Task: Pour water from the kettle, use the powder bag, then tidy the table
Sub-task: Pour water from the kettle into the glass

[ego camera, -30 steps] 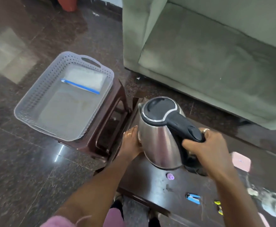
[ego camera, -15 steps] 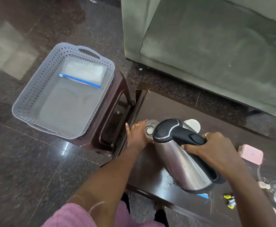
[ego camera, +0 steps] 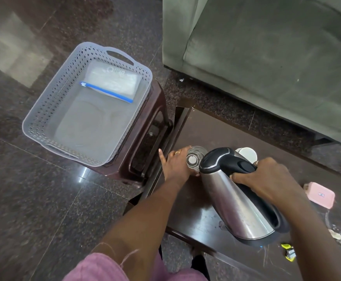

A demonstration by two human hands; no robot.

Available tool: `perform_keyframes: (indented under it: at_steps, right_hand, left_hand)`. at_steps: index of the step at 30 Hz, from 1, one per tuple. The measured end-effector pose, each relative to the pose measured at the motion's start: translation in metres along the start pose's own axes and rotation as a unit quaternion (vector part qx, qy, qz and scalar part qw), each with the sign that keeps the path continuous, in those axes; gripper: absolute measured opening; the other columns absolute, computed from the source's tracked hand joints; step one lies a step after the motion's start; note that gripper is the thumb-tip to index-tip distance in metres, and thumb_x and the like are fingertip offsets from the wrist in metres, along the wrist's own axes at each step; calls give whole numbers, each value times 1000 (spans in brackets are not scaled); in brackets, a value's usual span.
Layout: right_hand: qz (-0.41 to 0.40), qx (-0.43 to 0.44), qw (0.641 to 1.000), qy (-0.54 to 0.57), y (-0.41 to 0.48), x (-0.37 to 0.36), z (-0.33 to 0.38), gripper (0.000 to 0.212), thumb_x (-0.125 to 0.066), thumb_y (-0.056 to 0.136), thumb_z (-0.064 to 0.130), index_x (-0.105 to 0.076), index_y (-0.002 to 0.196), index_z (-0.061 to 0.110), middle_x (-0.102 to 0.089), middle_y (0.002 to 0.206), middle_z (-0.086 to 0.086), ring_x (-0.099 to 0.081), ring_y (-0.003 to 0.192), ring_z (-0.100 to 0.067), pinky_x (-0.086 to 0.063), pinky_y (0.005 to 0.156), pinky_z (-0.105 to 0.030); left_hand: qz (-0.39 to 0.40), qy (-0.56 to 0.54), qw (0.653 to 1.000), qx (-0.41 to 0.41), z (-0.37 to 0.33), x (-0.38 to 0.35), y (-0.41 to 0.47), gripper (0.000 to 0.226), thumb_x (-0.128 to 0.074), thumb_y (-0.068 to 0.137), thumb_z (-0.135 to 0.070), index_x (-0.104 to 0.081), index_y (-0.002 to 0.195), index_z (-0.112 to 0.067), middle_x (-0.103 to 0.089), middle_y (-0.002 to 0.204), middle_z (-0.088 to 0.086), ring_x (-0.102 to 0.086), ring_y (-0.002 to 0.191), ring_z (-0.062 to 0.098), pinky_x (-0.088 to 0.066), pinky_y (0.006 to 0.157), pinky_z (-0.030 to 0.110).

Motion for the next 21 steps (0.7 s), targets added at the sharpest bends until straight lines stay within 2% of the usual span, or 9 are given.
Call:
perform_keyframes:
  at_steps: [4, 6, 8, 9, 11, 16, 21]
  right_hand:
    - [14, -7, 1000, 0, 4, -1, 5, 36, -71, 63, 45, -52, 68, 15, -59, 69, -10, -58, 67, -27, -37, 52, -27]
    - [19, -9, 1000, 1, 5, -2, 8, 35, -72, 63, 43, -50, 66, 17, -61, 71, -11, -60, 70, -29, -40, 56, -28]
    - [19, -9, 1000, 1, 6, -3, 10, 34, -72, 62, 42, -50, 68, 17, -62, 73, -11, -62, 70, -28, -42, 58, -28]
    - [20, -7, 1000, 1, 7, -3, 11, 35, -72, 62, 42, -49, 68, 17, -61, 73, -10, -62, 70, -28, -43, 59, -28]
    - [20, -3, 1000, -4, 7, -4, 11, 36, -72, 61, 43, -48, 69, 18, -60, 75, -9, -63, 72, -29, -44, 62, -29]
    - [22, 2, 1000, -12, 7, -7, 12, 37, -72, 60, 43, -46, 69, 18, -61, 76, -9, -63, 72, -29, -45, 62, -29]
    - [28, 4, 1000, -10, 7, -8, 14, 37, -72, 60, 43, -50, 72, 16, -64, 79, -12, -64, 74, -30, -49, 64, -31]
  left_hand:
    - [-1, -6, 1000, 0, 0, 1, 0, 92, -82, 54, -48, -35, 133, -37, -58, 128, -7, -46, 127, 18, 4, 116, 48]
    - [-1, -24, 1000, -12, -1, 1, 1, 92, -84, 53, -44, -38, 132, -33, -58, 129, -4, -49, 124, 19, -13, 117, 41]
    - [-1, -58, 998, -19, -1, 1, 2, 90, -85, 53, -39, -40, 131, -31, -58, 128, -2, -50, 122, 21, -34, 107, 35]
    - [1, -75, 997, -18, 0, 0, 2, 89, -85, 54, -36, -40, 131, -30, -57, 128, -2, -49, 122, 21, -40, 101, 35]
    - [8, -94, 995, -15, 1, -2, 2, 87, -84, 58, -33, -39, 132, -30, -54, 130, -2, -46, 124, 21, -43, 98, 37]
    - [30, -146, 989, -8, 3, -7, 4, 88, -84, 58, -24, -38, 133, -27, -50, 133, 2, -47, 125, 22, -43, 101, 39]
    - [38, -193, 980, -1, 1, -10, 5, 90, -85, 55, -15, -41, 133, -21, -49, 131, 6, -47, 123, 23, -38, 101, 29]
Point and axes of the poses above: each hand's wrist, its own y-axis towards the middle knuckle, its own x-axis out of the back of the hand, z = x × y, the point moved 8 cm from there along y, towards the middle knuckle
